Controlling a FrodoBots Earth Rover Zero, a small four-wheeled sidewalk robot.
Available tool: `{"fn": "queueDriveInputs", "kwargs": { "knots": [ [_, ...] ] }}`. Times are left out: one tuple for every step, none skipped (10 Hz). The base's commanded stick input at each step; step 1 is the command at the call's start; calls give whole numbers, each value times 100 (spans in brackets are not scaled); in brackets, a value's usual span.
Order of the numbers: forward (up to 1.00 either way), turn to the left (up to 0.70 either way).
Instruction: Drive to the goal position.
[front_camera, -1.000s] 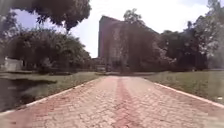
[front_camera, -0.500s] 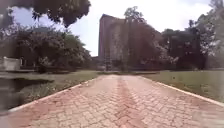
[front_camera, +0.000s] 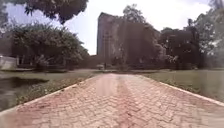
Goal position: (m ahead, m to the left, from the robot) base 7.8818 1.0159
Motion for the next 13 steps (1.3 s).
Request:
{"fn": "queueDriveInputs", "kwargs": {
  "knots": [
    [70, 0],
    [70, 0],
    [70, 0],
    [70, 0],
    [70, 0],
    [70, 0],
    [70, -25],
    [70, -33],
    [70, -22],
    [70, -3],
    [70, 0],
    [70, 0],
    [70, 0]
  ]
}}
